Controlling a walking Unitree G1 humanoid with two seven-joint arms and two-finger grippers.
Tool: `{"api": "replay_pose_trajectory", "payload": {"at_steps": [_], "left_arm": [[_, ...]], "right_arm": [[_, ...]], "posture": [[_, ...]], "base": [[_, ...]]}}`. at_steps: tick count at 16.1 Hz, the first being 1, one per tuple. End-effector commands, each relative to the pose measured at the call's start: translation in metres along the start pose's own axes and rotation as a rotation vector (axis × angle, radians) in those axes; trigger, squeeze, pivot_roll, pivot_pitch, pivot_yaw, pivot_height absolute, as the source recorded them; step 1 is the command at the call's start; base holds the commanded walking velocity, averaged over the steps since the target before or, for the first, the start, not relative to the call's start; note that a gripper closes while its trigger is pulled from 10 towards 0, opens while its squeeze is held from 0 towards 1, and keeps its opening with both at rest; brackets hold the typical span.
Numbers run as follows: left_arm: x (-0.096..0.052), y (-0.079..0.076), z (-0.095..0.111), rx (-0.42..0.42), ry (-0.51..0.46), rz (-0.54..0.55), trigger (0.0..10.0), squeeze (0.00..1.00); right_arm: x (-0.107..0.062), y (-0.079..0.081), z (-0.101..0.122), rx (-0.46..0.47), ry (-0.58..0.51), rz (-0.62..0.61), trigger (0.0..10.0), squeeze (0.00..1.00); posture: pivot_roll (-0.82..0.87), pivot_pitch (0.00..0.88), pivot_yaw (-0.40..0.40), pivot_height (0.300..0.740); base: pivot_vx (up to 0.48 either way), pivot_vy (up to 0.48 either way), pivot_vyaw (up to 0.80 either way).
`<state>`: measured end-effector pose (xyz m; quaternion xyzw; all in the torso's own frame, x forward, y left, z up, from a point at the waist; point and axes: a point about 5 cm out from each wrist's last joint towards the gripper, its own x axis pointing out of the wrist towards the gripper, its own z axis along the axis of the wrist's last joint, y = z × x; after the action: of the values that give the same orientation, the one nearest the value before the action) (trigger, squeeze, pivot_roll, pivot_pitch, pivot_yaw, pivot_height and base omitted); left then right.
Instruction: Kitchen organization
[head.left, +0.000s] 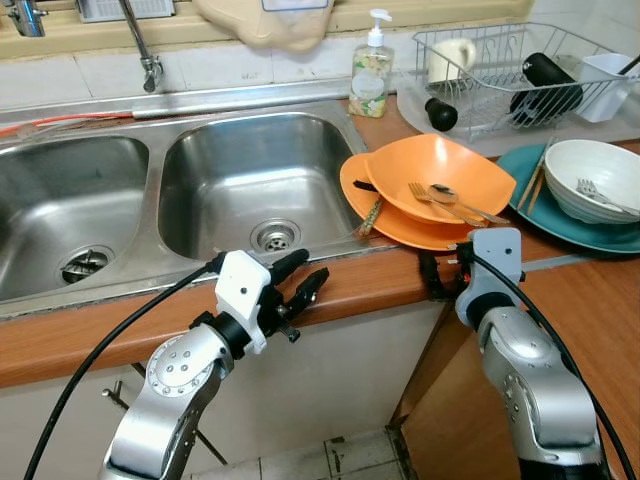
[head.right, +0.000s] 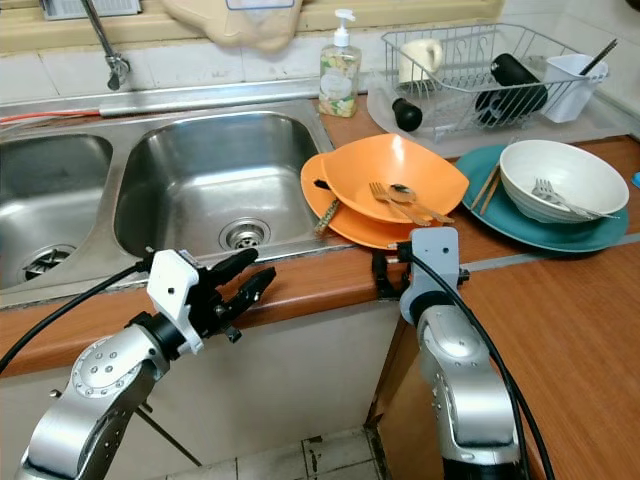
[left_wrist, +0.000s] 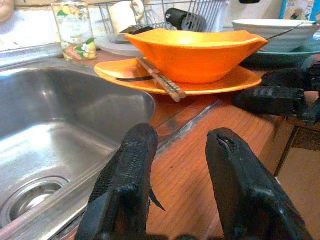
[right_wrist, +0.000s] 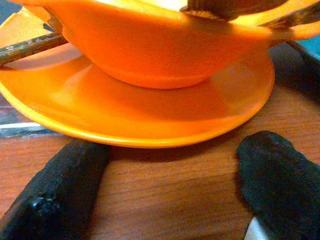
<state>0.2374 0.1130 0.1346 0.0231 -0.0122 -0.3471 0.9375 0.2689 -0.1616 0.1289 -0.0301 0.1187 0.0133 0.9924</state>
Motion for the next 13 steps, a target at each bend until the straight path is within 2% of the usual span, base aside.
{"api": "replay_pose_trajectory", "payload": {"at_steps": [1,4,6,11,13], "left_arm": [[0.001,-0.001,0.003,0.007,-0.004,-0.006,10.0,0.00],[0.002,-0.001,0.003,0.009,-0.004,-0.005,10.0,0.00],[0.002,-0.001,0.003,0.009,-0.004,-0.004,10.0,0.00],[0.004,0.003,0.000,-0.009,0.006,0.021,10.0,0.00],[0.007,0.008,0.000,-0.013,-0.010,0.076,10.0,0.00]], "right_arm": [[0.003,0.000,-0.001,0.003,0.019,-0.009,10.0,0.00],[0.004,0.003,0.002,0.011,-0.004,0.007,10.0,0.00],[-0.003,-0.001,0.003,0.010,-0.038,0.006,10.0,0.00],[-0.028,-0.017,0.002,0.031,-0.113,0.006,10.0,0.00],[-0.042,-0.023,0.003,0.028,-0.163,0.011,10.0,0.00]], "posture": [[-0.11,0.000,0.039,0.740],[-0.11,0.000,0.037,0.740],[-0.11,0.000,0.038,0.740],[-0.13,0.000,0.054,0.740],[-0.14,0.000,0.061,0.740]], "base": [[0.000,0.000,0.00],[0.000,0.000,0.00],[0.000,0.000,0.00],[0.000,0.000,0.00],[0.000,0.000,0.00]]}}
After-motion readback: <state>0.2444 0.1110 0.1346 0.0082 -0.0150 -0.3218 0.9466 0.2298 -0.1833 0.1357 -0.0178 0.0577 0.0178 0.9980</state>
